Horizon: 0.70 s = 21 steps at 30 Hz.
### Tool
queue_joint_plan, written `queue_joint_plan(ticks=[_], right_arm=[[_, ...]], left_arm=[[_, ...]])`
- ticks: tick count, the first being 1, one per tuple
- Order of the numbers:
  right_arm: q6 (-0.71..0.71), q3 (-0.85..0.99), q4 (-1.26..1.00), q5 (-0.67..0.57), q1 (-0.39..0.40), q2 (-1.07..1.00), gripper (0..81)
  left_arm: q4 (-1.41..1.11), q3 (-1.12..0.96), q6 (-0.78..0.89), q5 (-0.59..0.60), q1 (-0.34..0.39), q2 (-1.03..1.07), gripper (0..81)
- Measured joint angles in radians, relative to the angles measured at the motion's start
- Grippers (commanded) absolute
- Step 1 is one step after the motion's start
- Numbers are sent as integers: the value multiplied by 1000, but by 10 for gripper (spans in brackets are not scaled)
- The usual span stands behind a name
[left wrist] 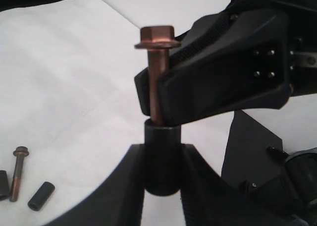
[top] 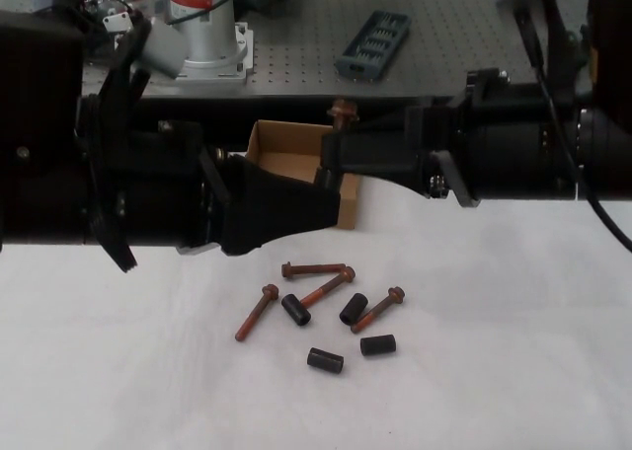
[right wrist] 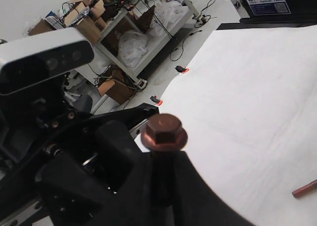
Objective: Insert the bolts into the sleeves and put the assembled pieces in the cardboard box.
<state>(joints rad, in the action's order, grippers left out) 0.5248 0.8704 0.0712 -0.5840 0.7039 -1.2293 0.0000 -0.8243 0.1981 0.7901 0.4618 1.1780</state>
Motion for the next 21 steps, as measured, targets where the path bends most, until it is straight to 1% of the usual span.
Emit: queue_joint_plan(ticks=[5, 7, 8, 9, 11, 13, 14, 21], right_arm=[[-10, 2, 8, 6, 4, 0, 29], [-10, 2, 10, 6, 4, 0, 4], [-10, 2, 11, 6, 4, 0, 25], [-10, 2, 11, 6, 4, 0, 80], [-10, 2, 11, 8, 4, 0, 221], [-10, 2, 11, 7, 4, 0, 384], [-10, 2, 13, 7, 4, 2, 426], [-6, 2, 42, -7, 13, 4, 400]], left_arm=[[0, 0, 0, 0, 0, 0, 6], [0, 0, 0, 0, 0, 0, 6], [0, 0, 0, 0, 0, 0, 6], [0, 0, 0, 0, 0, 0, 6], [0, 1, 0, 0, 0, 0, 6], [-15, 6, 0, 0, 0, 0, 6], [-24, 8, 0, -4, 0, 0, 6], [-92, 7, 0, -26, -3, 0, 6]])
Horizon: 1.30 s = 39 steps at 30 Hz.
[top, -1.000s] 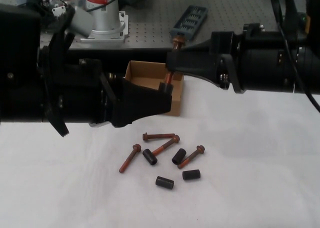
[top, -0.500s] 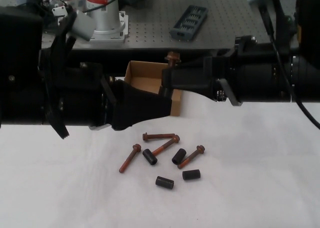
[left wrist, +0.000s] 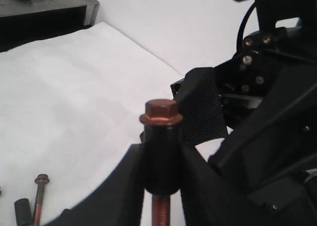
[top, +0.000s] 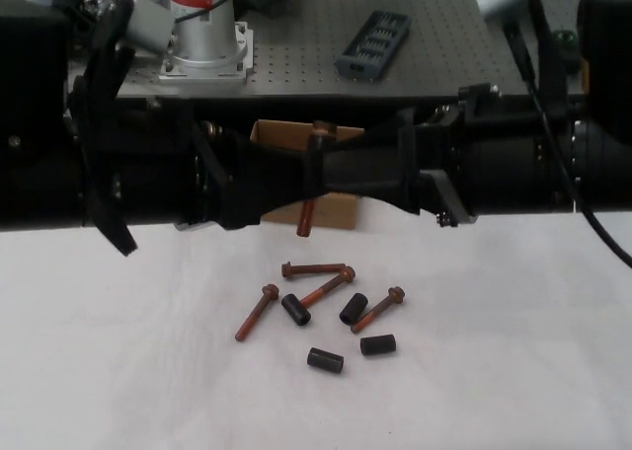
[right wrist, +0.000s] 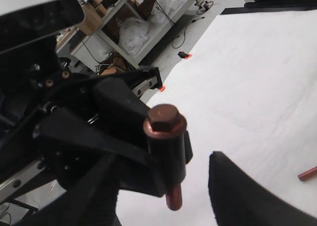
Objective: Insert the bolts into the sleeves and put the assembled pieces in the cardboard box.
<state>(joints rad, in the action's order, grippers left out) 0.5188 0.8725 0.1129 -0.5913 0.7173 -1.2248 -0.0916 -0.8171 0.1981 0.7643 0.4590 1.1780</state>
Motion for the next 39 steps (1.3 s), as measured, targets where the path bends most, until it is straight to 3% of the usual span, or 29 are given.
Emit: queue_joint_plan(ticks=[8, 14, 18, 19, 25, 39], right_arm=[[2, -2, 27, -12, 0, 14, 400], [-89, -2, 122, -19, -72, 75, 394], [-160, -2, 227, -19, -143, 107, 287], [-210, -2, 301, -19, -192, 122, 246], [-243, -2, 373, -19, -294, 126, 15], [-286, -2, 377, -41, -330, 126, 29]], left_arm=[[-17, -2, 0, -19, 0, 0, 6], [-47, -10, -81, -113, -18, 54, 6], [-63, -60, -87, -118, -43, 182, 6], [-64, -77, -89, -118, -50, 223, 6], [-68, -354, -91, -134, -90, 531, 6], [25, -936, -93, -226, -125, 1147, 6]])
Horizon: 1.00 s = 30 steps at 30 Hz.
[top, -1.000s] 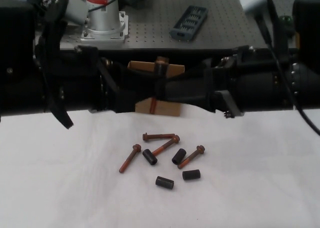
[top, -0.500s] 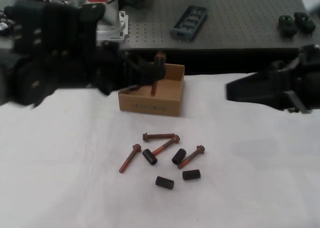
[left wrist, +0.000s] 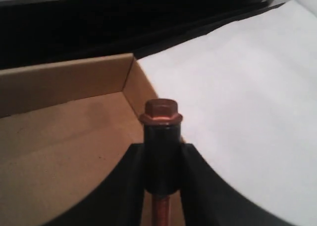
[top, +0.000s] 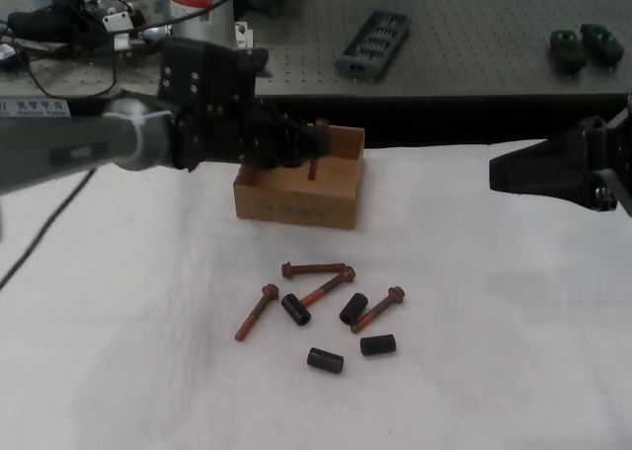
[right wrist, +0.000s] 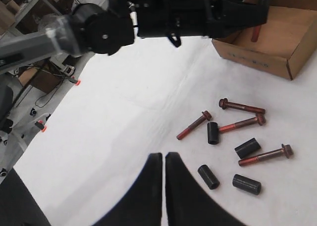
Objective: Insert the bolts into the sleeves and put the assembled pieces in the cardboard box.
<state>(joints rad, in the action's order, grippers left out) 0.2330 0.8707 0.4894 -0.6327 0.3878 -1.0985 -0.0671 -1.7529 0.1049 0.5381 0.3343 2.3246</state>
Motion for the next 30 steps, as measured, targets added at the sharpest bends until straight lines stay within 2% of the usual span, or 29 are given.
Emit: queue_joint_plan(ticks=[3, 5, 11, 13, 26, 30], right_arm=[[-1, 0, 0, -3, 0, 0, 29], [-1, 0, 0, -6, 0, 0, 29], [-1, 0, 0, -6, 0, 0, 29], [-1, 0, 0, -6, 0, 0, 29], [-1, 0, 0, -6, 0, 0, 29], [-1, 0, 0, -6, 0, 0, 29]], left_arm=[[29, -72, 0, -5, 0, 70, 5], [42, -102, -1, -11, 0, 99, 48], [42, -130, -5, -75, 0, 119, 367], [42, -130, -5, -86, -1, 119, 431], [45, -130, 12, -108, -1, 119, 410], [149, -130, 18, -108, -2, 79, 406]])
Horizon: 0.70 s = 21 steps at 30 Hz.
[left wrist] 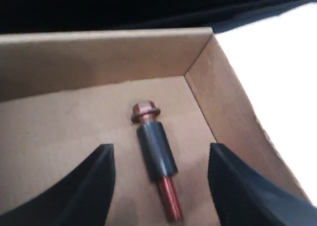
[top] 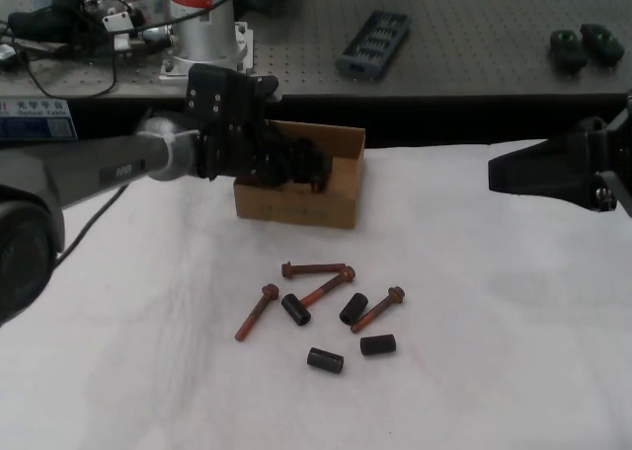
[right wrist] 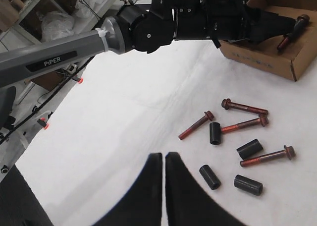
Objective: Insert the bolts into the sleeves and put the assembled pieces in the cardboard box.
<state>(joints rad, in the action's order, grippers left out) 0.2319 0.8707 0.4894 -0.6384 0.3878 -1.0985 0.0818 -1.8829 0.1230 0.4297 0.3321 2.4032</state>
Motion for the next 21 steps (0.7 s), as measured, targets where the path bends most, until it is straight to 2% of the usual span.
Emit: queue_joint_plan(ticks=[2, 5, 9, 14, 21], right_arm=[[0, 0, 0, 0, 0, 0, 29], [0, 0, 0, 0, 0, 0, 29], [0, 0, 16, 0, 0, 0, 29], [-9, 0, 93, 0, 0, 0, 29], [-123, 0, 354, 69, 0, 0, 29]], left_arm=[[75, 0, 3, 0, 0, -39, 365], [224, 0, 6, 0, 0, -107, 246], [396, -2, -2, 0, -1, -195, 2], [754, -2, -123, 35, -4, -292, 0], [1028, -2, -246, 62, -7, -405, 7]])
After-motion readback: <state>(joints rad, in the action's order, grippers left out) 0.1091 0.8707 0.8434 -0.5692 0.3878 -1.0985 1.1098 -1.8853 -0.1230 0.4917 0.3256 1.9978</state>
